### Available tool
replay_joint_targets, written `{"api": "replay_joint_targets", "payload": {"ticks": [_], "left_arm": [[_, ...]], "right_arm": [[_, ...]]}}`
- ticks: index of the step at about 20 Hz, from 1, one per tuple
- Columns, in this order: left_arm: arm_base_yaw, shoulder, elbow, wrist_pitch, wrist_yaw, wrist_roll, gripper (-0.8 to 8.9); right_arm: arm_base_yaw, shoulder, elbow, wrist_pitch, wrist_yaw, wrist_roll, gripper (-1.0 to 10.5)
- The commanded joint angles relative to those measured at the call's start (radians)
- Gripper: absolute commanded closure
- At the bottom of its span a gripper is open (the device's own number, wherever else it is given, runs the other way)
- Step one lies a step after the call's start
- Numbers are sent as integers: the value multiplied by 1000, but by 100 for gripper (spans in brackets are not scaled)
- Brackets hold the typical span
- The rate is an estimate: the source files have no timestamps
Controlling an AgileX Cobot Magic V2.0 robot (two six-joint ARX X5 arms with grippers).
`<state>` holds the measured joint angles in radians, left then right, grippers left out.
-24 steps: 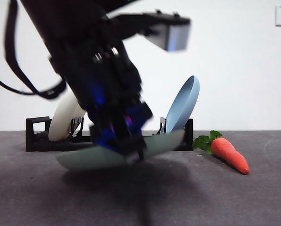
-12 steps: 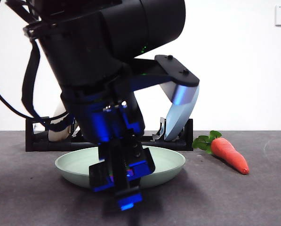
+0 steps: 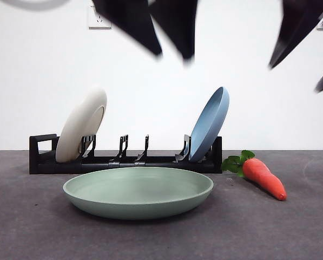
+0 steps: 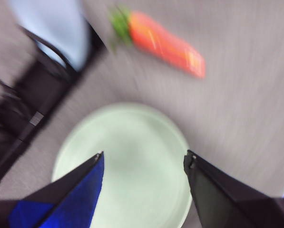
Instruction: Take the green plate from the plate rack,put the plate on the table,take the carrot from the table,put the carrot in the plate
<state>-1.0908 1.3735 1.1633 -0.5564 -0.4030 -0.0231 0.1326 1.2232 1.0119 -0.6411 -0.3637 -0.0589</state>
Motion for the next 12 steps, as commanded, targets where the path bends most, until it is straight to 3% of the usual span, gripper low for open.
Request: {"api": "replay_joint_targets", "payload": {"ticks": [1, 12], "left_arm": [[-3, -81, 49, -43, 39, -111, 527], [-3, -415, 114, -165, 123, -245, 530]], "right_arm": [[26, 112, 2, 97, 4, 10, 357], [79, 488, 2, 387, 188, 8, 357]]}}
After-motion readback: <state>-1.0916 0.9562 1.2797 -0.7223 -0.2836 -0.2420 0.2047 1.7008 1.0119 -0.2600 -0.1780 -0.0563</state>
